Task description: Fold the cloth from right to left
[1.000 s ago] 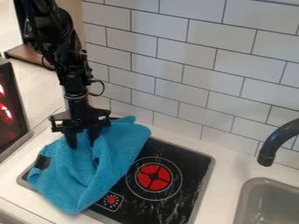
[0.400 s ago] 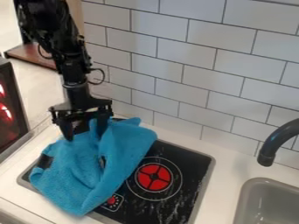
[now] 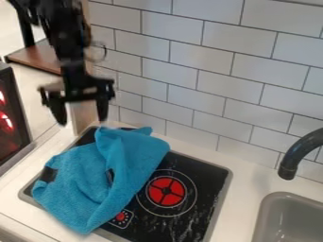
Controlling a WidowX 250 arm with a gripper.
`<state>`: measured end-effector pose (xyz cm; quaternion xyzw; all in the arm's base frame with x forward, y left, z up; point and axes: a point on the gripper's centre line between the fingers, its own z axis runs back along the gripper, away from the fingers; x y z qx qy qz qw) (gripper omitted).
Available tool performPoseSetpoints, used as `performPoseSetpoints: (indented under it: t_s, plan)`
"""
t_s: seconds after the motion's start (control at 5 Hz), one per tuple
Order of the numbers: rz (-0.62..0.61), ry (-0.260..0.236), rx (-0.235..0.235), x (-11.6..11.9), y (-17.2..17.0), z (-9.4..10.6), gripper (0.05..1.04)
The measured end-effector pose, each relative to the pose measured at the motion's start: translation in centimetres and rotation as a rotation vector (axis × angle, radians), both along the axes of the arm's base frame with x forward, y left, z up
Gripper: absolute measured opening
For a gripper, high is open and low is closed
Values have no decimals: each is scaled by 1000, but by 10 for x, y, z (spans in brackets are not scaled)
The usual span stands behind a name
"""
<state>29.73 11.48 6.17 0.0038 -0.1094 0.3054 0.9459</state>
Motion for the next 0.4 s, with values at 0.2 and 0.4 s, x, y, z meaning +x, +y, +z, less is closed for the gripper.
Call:
performPoseSetpoints:
  t_s: [0.2,0.4]
  plan:
    - [4,-20,-12,-3,-5,13,999]
    - [-57,2,-100,2,-14,8,999]
